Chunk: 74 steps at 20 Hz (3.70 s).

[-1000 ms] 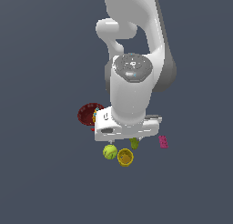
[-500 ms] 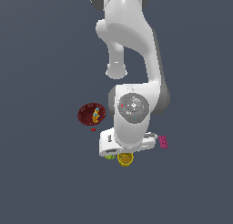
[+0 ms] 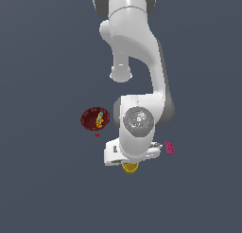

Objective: Pick up a designated object from a clutter of objects.

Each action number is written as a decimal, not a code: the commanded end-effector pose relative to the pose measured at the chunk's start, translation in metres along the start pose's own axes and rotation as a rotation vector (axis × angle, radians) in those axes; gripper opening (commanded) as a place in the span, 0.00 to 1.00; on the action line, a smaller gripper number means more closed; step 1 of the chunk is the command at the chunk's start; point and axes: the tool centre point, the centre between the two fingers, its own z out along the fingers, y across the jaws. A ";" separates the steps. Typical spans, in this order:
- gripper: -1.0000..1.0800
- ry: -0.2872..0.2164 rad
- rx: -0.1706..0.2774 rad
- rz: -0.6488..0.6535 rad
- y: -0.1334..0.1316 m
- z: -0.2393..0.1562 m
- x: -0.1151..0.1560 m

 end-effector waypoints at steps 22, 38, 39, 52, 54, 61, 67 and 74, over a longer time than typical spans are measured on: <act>0.00 0.001 0.000 -0.001 0.000 0.051 0.001; 0.00 0.005 -0.001 -0.001 -0.005 0.033 -0.009; 0.00 0.005 -0.001 -0.001 -0.006 0.030 -0.011; 0.00 0.004 -0.001 -0.001 -0.033 -0.043 -0.063; 0.00 0.004 -0.001 -0.001 -0.038 -0.058 -0.073; 0.00 0.003 -0.002 -0.001 -0.057 -0.109 -0.109; 0.00 0.003 -0.002 -0.001 -0.074 -0.155 -0.140; 0.00 0.002 -0.003 -0.001 -0.095 -0.212 -0.178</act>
